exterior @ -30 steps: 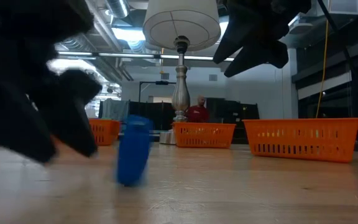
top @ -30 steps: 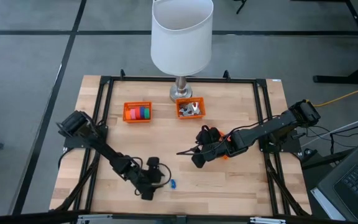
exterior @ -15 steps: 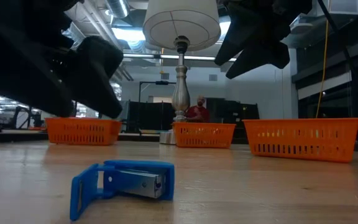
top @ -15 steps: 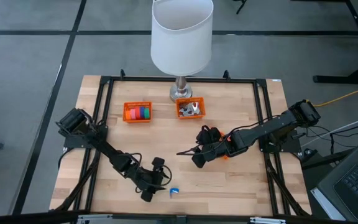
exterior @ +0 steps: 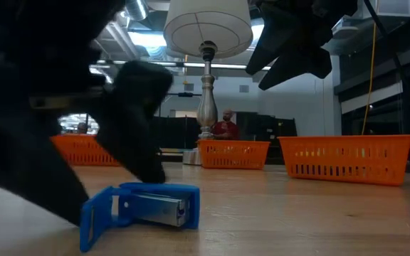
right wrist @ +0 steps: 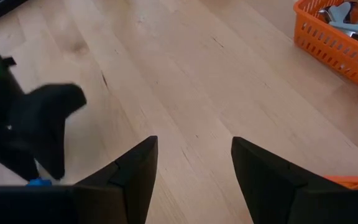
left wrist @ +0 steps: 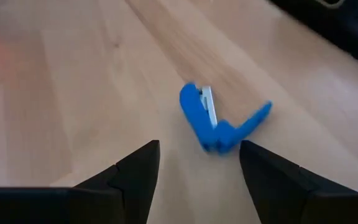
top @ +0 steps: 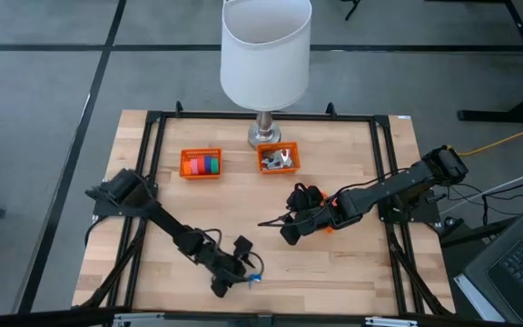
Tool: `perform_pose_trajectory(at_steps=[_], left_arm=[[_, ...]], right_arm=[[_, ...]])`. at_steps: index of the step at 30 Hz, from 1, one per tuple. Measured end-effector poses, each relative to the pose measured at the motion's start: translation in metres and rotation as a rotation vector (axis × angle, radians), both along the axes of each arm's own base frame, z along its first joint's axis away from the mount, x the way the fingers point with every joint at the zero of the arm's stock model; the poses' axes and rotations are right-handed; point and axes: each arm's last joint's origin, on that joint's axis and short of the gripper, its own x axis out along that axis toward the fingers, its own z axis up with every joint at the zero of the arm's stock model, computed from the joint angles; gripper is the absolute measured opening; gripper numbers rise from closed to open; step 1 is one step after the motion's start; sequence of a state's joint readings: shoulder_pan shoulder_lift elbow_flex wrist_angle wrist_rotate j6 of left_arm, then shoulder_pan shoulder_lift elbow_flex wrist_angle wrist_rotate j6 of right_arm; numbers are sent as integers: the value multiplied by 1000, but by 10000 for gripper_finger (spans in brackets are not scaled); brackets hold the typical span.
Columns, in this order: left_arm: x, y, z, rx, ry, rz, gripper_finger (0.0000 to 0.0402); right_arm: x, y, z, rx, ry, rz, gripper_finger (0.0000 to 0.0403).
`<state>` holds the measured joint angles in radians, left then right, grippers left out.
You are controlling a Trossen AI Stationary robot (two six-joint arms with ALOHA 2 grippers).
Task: Pick and place Stapler, Stapler remover, tape
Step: Put the blue stapler into the bottom orange bin
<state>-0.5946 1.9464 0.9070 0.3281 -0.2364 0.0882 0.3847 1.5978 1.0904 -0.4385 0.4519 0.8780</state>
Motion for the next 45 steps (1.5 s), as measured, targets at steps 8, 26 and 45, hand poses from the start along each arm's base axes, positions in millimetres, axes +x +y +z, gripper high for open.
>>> perform_pose_trajectory(at_steps=[8, 26, 45], left_arm=[[30, -4, -11, -39, -1, -39, 221], [44, 5, -24, -238, 32, 52, 199], [50, 9, -21, -242, -86, 216, 73]], right_arm=[[0, 0, 0, -2, 4, 1, 211], [-1, 0, 0, -3, 7, 0, 210], [-1, 0, 0, -3, 7, 1, 210]])
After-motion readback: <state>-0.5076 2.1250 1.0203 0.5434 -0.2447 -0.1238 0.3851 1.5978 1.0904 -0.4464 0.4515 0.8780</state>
